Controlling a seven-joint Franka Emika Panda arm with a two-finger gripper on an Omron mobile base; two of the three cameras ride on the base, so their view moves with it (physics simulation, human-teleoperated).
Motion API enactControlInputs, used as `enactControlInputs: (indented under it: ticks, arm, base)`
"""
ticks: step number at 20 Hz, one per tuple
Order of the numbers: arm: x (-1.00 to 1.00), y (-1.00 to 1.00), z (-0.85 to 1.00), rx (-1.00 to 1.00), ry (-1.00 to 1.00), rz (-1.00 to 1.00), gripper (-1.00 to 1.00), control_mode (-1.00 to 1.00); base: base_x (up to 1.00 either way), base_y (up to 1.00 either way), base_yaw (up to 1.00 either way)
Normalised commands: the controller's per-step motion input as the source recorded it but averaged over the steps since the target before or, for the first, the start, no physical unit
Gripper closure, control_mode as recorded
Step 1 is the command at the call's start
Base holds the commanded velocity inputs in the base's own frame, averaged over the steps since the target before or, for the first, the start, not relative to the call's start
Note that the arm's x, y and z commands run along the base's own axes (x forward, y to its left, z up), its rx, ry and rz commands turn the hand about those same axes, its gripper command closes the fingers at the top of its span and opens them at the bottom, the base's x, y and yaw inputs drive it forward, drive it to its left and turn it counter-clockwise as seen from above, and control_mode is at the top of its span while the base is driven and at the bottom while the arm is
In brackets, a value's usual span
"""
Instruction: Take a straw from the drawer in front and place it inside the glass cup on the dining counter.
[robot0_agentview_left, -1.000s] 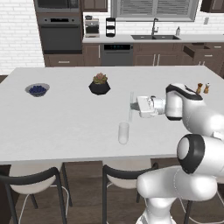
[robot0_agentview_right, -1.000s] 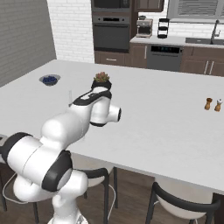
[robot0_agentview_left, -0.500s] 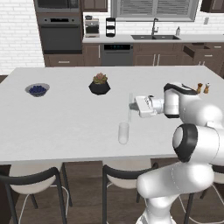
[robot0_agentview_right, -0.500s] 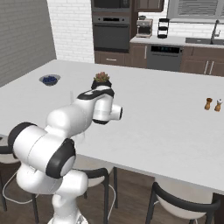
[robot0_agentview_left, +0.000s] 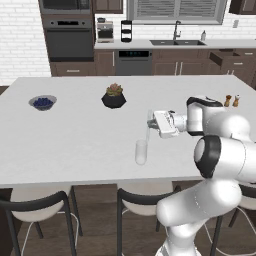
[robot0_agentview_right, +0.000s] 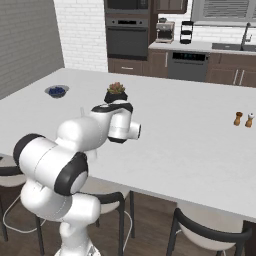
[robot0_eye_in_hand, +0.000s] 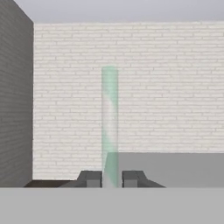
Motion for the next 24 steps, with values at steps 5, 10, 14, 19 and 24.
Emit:
enactControlInputs:
  ticks: [5, 10, 14, 19, 24]
  arm:
    - [0.0, 0.0, 0.0, 0.0, -0.02, 0.0, 1.0, -1.0]
    - [0.0, 0.0, 0.0, 0.0, 0.0, 0.0, 1.0, -1.0]
    - [-0.02, 0.0, 0.0, 0.0, 0.0, 0.0, 1.0, -1.0]
    - [-0.13, 0.0, 0.0, 0.0, 0.0, 0.0, 1.0, -1.0]
    - [-0.06, 0.01, 0.0, 0.0, 0.0, 0.0, 1.0, -1.0]
  base:
    - [0.0, 0.0, 0.0]
    - [0.0, 0.0, 0.0]
    - [0.0, 0.0, 0.0]
    - [0.0, 0.0, 0.0]
    - [0.0, 0.0, 0.0]
